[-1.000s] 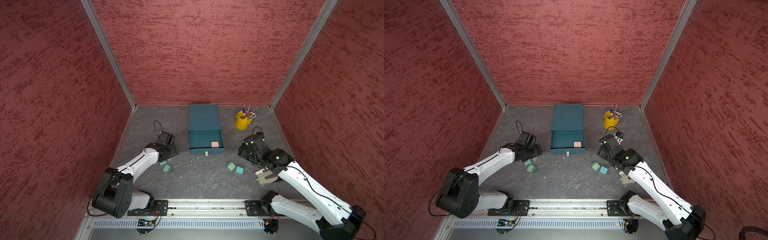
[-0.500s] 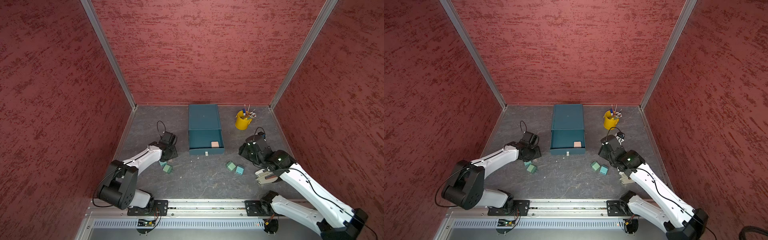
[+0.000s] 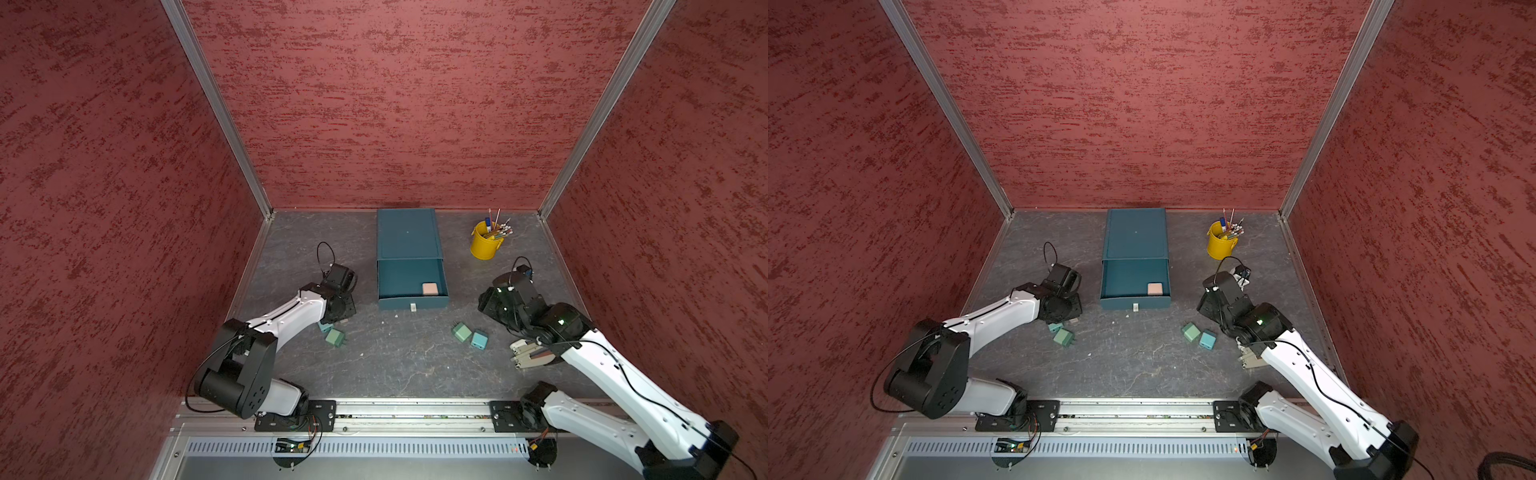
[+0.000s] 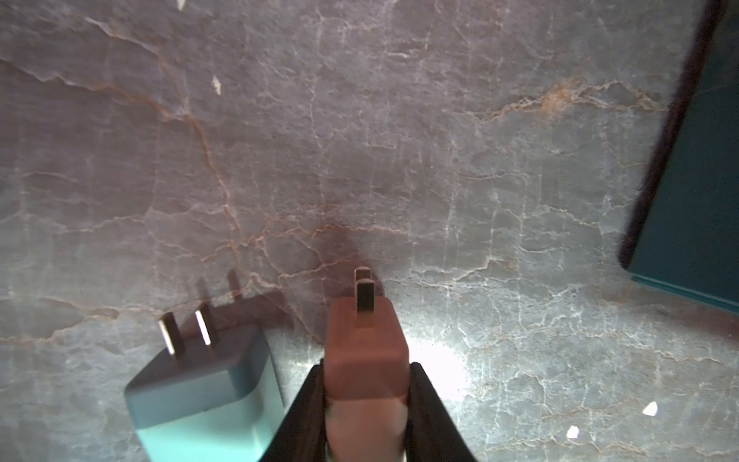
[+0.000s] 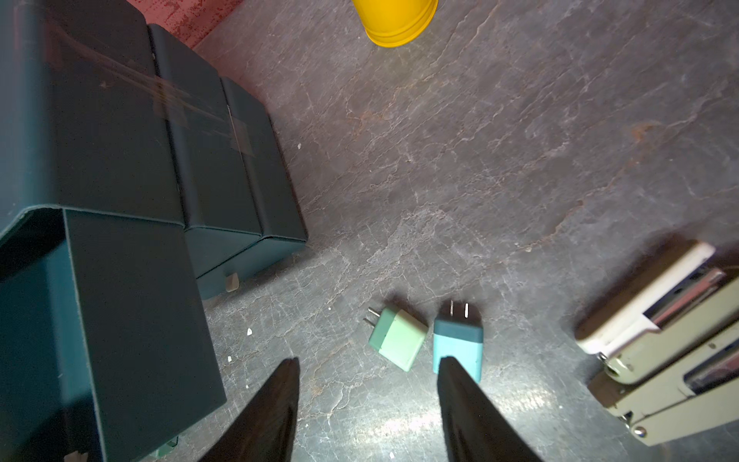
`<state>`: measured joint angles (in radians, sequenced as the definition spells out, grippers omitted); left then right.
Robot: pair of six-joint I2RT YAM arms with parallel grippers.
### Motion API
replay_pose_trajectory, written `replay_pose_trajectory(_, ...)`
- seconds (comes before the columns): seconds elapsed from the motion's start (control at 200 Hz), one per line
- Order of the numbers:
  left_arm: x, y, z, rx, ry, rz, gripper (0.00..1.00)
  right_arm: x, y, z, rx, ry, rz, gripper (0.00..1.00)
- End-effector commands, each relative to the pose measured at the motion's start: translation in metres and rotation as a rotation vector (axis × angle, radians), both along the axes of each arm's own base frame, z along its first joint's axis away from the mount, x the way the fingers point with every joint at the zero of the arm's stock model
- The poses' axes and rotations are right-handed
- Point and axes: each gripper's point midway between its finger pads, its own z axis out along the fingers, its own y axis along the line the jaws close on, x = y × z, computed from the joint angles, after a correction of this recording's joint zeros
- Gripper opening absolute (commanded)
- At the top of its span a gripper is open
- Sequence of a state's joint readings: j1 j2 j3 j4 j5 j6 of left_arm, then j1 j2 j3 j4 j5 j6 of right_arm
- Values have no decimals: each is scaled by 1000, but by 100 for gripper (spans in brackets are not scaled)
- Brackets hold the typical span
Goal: Place the plugs into the drawer by color
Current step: Pick up the plug from the center of the board.
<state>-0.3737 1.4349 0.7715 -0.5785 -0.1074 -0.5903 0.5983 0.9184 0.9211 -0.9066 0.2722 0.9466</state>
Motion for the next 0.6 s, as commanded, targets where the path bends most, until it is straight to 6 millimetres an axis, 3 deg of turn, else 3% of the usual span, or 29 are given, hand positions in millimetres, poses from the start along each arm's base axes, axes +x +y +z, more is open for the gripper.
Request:
replay_pose_trajectory(0.0, 4, -1, 13, 20, -21, -1, 0, 0, -2, 0, 12, -13, -9, 59)
replay_pose_trajectory(0.09, 6, 0, 33, 22, -67, 1, 0, 1, -1, 0, 12, -15, -5, 59)
replay_pose_trajectory(0.2, 12, 3, 76, 8, -180, 18, 0, 2, 1, 0, 14, -17, 4, 59)
replay_pose_trajectory(0.416, 28, -6, 209, -50, -488, -24, 0, 5, 3, 0, 19, -22, 10, 58)
replay_pose_trajectory(0.506, 27, -22, 263, -96, -605, -70, 0, 5, 4, -1, 23, -20, 13, 58)
replay_pose_trajectory(0.591, 22, -49, 301, -165, -682, -160, 0, 5, 5, 0, 28, -27, 15, 58)
